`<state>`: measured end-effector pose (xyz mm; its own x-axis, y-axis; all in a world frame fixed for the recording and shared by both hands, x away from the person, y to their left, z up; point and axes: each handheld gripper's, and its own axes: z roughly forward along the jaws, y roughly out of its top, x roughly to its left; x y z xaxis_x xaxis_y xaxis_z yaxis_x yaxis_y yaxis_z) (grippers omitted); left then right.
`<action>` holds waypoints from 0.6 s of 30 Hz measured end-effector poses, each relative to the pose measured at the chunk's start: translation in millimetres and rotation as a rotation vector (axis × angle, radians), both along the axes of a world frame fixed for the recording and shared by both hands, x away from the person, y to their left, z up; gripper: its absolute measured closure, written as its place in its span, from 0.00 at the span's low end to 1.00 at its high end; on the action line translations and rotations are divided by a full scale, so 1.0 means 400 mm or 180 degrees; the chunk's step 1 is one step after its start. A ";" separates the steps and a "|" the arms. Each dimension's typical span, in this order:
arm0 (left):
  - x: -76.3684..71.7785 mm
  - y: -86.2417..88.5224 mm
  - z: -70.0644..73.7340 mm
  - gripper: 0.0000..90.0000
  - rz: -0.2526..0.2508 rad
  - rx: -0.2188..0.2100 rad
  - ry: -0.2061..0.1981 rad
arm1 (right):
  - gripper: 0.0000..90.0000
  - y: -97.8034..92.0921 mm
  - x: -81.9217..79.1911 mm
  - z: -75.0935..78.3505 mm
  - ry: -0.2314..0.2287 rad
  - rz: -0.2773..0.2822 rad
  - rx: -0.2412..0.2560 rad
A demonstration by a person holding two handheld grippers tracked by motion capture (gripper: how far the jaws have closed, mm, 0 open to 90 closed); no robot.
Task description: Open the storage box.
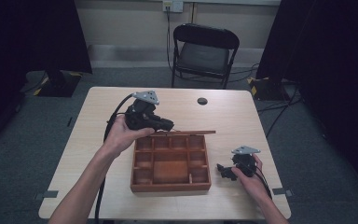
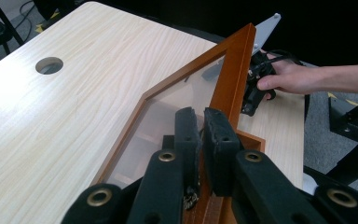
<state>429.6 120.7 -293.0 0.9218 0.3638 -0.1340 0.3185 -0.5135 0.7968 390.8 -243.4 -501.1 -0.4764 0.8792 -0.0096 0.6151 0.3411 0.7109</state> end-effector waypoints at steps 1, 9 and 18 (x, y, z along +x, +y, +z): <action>0.001 0.001 0.000 0.94 -0.0012 0.0017 -0.0003 | 0.01 0.000 0.000 0.000 -0.0001 0.0000 -0.0001; 0.001 0.001 0.000 0.94 -0.0007 0.0011 0.0009 | 0.01 0.000 0.000 0.000 -0.0001 0.0000 -0.0001; 0.002 0.001 0.000 0.94 0.0007 -0.0007 0.0017 | 0.01 0.000 0.000 0.000 -0.0001 0.0000 0.0000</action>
<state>430.5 121.1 -293.0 0.9203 0.3655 -0.1396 0.3238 -0.5110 0.7962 390.8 -243.4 -501.1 -0.4766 0.8791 -0.0099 0.6149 0.3413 0.7110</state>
